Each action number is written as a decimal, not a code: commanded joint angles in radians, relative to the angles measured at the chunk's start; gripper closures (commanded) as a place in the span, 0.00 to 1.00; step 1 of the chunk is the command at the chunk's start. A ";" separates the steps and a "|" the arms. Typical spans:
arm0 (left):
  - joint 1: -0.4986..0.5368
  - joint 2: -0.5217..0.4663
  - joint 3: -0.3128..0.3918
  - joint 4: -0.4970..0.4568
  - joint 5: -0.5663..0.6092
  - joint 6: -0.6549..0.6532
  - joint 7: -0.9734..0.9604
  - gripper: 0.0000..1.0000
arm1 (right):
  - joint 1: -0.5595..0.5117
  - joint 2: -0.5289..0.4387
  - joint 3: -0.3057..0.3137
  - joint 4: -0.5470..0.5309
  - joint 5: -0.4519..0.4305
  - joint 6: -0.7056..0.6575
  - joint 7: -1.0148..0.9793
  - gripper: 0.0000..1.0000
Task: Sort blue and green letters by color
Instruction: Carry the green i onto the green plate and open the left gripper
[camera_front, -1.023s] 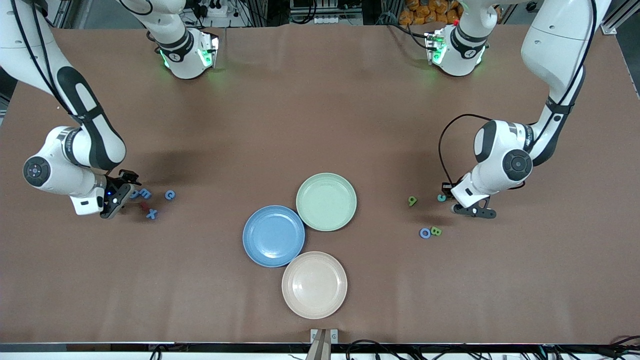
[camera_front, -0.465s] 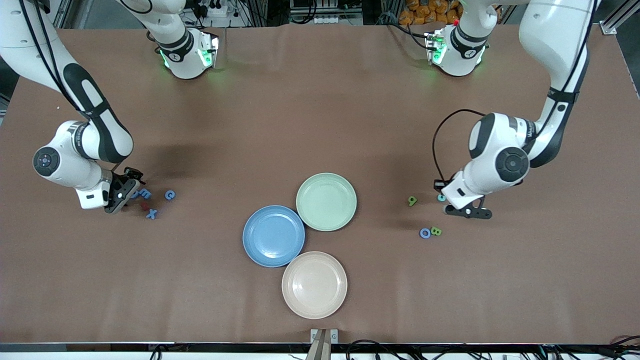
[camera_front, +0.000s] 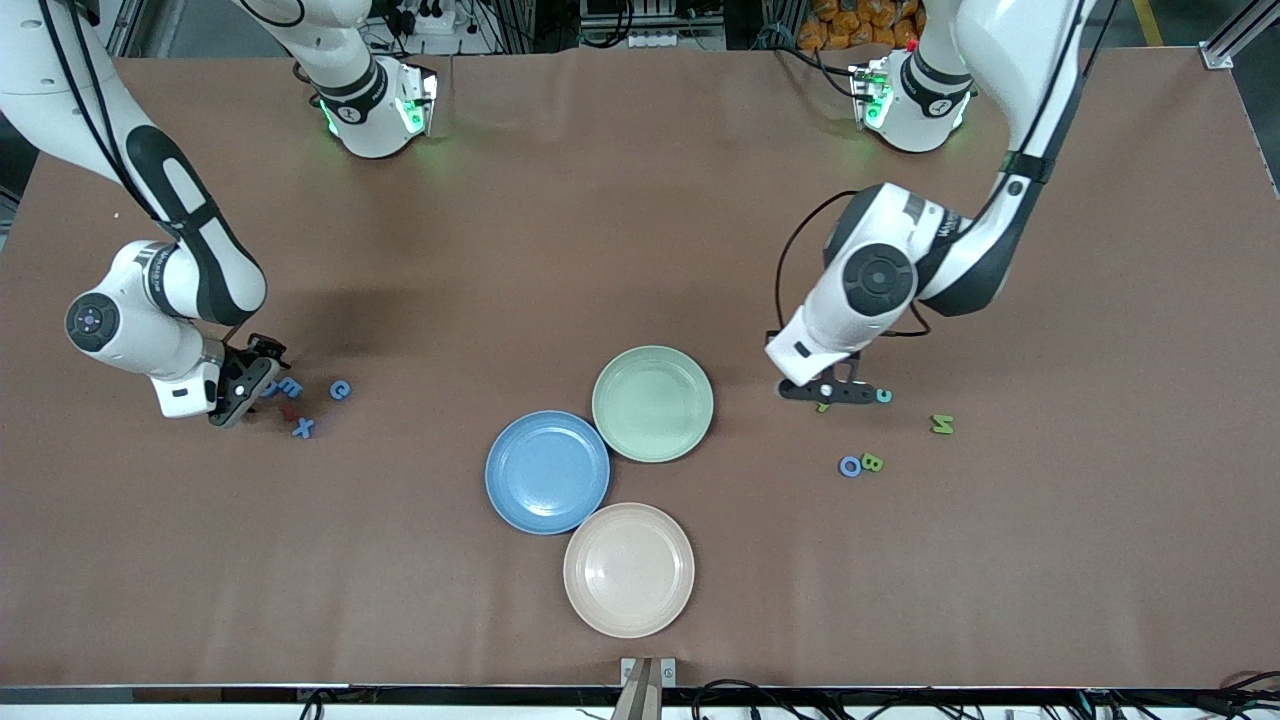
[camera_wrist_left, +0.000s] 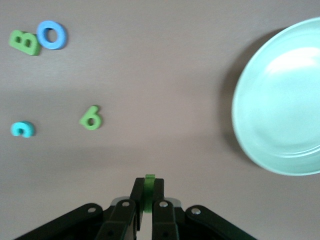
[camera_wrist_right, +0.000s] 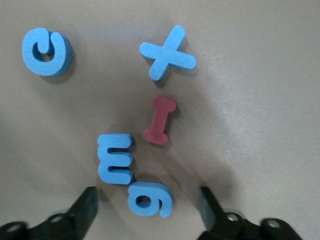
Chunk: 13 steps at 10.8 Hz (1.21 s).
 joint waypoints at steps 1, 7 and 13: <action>-0.093 0.134 0.006 0.194 -0.057 -0.016 -0.125 1.00 | -0.015 -0.028 0.010 -0.032 -0.018 0.011 -0.009 1.00; -0.161 0.254 0.004 0.310 -0.073 0.116 -0.199 1.00 | -0.015 -0.032 0.012 0.036 -0.018 -0.046 -0.006 1.00; -0.170 0.231 0.012 0.295 -0.117 0.214 -0.193 0.00 | 0.046 -0.023 0.018 0.234 -0.006 -0.282 0.029 1.00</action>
